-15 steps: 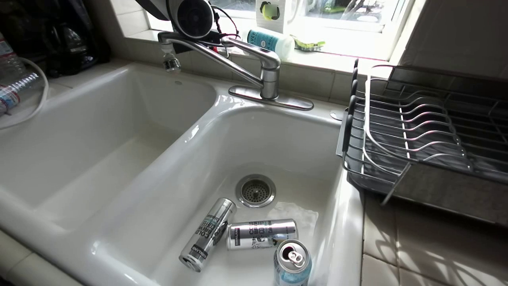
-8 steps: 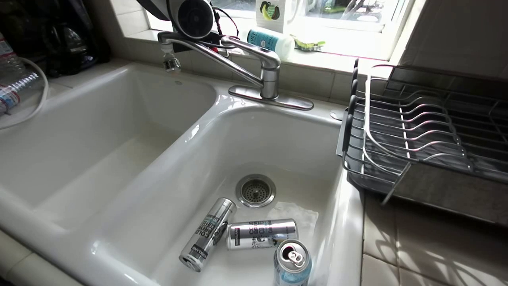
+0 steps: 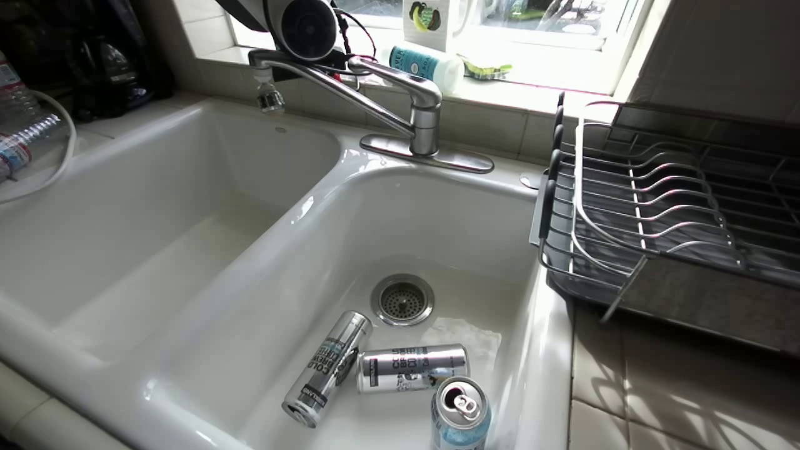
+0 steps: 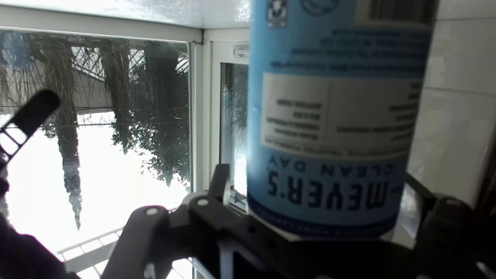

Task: Place the soap dispensers right side up

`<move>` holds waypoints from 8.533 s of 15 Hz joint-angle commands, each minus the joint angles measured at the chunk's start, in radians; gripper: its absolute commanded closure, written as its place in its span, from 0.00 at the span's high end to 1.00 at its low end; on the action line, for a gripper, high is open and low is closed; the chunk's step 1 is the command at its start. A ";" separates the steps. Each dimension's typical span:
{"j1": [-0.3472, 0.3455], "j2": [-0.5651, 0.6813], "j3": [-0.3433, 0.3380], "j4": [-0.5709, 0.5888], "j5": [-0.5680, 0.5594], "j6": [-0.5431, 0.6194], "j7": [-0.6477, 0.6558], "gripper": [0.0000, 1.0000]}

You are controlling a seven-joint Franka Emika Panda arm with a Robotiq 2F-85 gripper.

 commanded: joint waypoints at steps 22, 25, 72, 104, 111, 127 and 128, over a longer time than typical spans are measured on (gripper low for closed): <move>0.138 -0.270 -0.102 -0.231 -1.137 0.399 0.942 1.00; 0.201 -0.312 -0.210 -0.246 -1.377 0.337 1.135 1.00; -0.222 0.001 0.010 0.428 -1.928 -0.282 1.172 1.00; -0.195 0.116 0.008 0.382 -2.114 -0.203 1.183 0.58; -0.260 0.030 0.071 0.303 -1.977 -0.114 1.082 0.40; -0.415 -0.027 0.102 0.189 -0.881 -0.330 0.352 0.39; -0.410 -0.023 0.082 0.187 -0.849 -0.370 0.351 0.39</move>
